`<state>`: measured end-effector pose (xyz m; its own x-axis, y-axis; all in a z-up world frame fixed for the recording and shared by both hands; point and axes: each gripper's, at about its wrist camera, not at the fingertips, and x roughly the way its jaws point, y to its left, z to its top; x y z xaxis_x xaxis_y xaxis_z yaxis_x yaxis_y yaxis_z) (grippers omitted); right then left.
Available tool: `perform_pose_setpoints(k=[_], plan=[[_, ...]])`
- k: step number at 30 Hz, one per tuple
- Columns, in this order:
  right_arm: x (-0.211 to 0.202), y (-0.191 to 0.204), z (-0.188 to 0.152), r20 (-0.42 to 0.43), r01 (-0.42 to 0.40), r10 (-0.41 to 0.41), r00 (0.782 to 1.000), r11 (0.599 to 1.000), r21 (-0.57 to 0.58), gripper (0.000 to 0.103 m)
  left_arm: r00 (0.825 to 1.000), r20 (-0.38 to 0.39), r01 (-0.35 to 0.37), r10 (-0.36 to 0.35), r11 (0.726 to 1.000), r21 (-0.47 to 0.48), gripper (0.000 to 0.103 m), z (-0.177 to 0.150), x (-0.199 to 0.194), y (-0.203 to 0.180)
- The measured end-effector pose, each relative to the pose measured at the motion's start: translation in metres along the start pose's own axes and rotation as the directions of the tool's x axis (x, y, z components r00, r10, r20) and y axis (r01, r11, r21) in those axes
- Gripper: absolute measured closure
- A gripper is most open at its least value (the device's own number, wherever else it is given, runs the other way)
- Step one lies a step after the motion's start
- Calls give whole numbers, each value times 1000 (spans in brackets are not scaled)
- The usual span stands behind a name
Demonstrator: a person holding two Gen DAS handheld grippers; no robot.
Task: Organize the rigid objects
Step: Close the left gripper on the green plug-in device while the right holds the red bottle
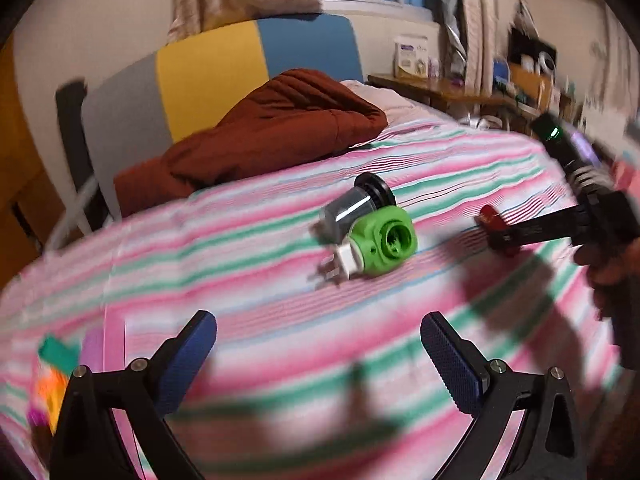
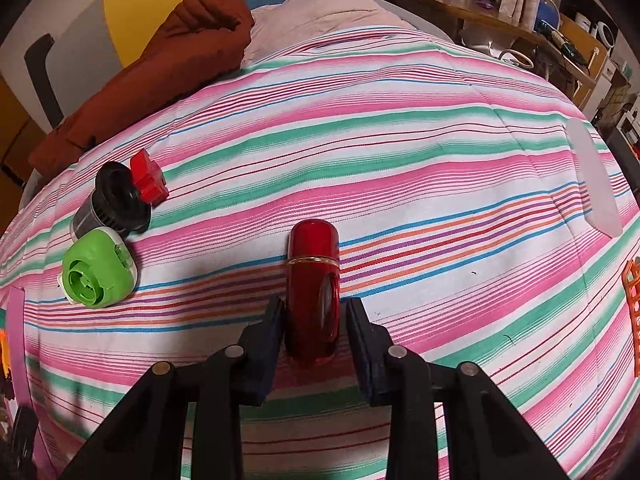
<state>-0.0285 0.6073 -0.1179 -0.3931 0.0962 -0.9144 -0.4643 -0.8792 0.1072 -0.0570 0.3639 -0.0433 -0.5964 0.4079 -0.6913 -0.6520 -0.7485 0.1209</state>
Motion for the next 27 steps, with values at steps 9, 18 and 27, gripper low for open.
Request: perform_pose_setpoints(k=[9,18,27], plan=[[-1,-5,0,-6,-33,34,999,998,48,71,999,-34,12,-6,986,166,0,22,64,-24],[-2,-3,-2,-8,-35,35,999,998,55,71,997,-44,74,-64,955,287,37,15,84,-45],[-1,-4,-2,-7,-35,35,999,998,56,71,997,-9,75,-77,917,391,69,-3,66,-66]])
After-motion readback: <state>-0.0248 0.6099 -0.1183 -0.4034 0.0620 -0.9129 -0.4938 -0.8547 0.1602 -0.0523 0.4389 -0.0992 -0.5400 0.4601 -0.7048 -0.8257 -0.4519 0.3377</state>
